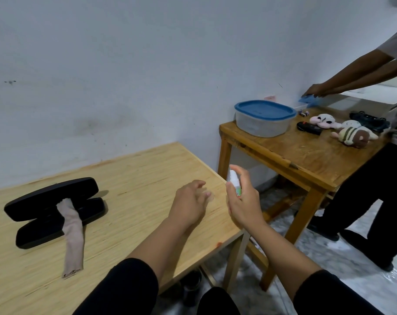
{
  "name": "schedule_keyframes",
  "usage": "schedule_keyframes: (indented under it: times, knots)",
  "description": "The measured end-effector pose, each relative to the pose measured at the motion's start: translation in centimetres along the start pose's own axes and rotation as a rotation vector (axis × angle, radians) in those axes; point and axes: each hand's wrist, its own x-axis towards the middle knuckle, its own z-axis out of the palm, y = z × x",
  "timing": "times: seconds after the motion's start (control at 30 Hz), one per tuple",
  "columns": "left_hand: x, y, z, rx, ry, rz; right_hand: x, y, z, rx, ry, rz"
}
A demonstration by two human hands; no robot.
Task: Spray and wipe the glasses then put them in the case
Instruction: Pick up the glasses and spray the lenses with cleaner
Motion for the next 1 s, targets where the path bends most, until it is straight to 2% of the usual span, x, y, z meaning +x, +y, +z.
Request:
schedule_keyframes:
  times: [0.1,0.27,0.6,0.77,1.0]
  knots:
    - [0.0,0.0,-1.3,0.107,0.062,-0.006,0.2,-0.6,0.0,-0.035,-0.003,-0.001]
    - [0.2,-0.6,-4.6,0.361,0.110,0.103,1.0,-1.5,0.6,-0.027,-0.042,0.018]
    - [-2.8,-2.1,-13.0,0.569,0.260,0.096,1.5,-7.2,4.3,0.018,-0.071,-0.160]
    - [-6.6,-4.1,-18.6,0.632,0.358,0.032,0.7,-10.8,8.0,0.062,-0.130,-0.248]
    - [-14.7,-8.6,-26.9,0.698,0.520,-0.192,-2.5,-16.4,14.1,0.153,-0.280,-0.329]
